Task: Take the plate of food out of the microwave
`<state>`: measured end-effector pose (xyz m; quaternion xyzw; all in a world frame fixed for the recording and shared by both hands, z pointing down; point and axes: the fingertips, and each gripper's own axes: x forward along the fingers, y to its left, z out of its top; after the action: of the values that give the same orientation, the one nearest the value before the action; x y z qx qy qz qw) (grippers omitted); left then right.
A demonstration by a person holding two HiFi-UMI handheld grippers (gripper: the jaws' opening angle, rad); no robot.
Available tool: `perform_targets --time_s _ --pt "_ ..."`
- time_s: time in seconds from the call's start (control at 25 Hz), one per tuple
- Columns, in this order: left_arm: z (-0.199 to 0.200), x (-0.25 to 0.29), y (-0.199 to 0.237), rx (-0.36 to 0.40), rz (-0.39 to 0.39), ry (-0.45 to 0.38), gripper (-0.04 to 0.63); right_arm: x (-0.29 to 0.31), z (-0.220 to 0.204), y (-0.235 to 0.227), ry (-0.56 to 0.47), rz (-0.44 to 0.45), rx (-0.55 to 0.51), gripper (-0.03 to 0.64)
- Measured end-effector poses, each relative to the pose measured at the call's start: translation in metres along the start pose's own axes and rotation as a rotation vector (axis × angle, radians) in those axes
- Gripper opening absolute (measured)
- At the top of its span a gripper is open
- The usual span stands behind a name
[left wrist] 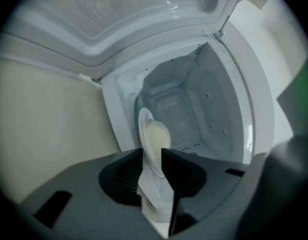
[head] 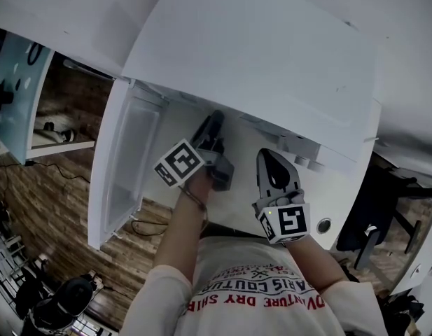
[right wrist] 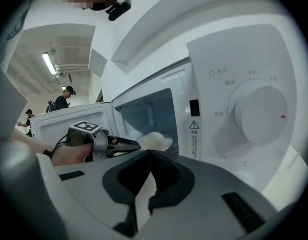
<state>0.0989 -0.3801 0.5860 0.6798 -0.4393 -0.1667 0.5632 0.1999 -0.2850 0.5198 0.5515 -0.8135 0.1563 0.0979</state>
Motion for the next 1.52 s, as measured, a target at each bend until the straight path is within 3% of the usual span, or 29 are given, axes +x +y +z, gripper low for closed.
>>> perform_targets --time_s 0.2,0.4,0.56,0.8,1.04,1.2,1.52 --pt "0.001 0.003 0.007 -0.1 0.001 -0.002 0.041 -0.003 -0.007 -0.001 0.014 -0.014 -0.019 0.012" --pt "0.0 0.004 0.007 -0.124 0.005 0.009 0.037 -0.007 -0.014 -0.007 0.036 -0.033 0.011 0.012" --pt "0.005 0.001 0.005 -0.197 -0.035 -0.008 0.02 -0.008 -0.017 -0.003 0.045 -0.041 0.0 0.012" --pt "0.008 -0.003 -0.009 -0.181 -0.088 0.016 0.014 -0.01 -0.018 -0.003 0.045 -0.063 -0.01 0.012" --pt "0.005 -0.017 -0.02 -0.222 -0.146 0.04 0.014 -0.015 -0.017 -0.003 0.047 -0.099 -0.016 0.012" --pt "0.0 -0.036 -0.019 -0.205 -0.144 0.082 0.015 -0.017 -0.013 -0.005 0.031 -0.14 -0.005 0.012" --pt "0.0 -0.074 -0.049 -0.223 -0.27 0.12 0.015 -0.029 -0.004 0.006 -0.015 -0.212 0.007 0.012"
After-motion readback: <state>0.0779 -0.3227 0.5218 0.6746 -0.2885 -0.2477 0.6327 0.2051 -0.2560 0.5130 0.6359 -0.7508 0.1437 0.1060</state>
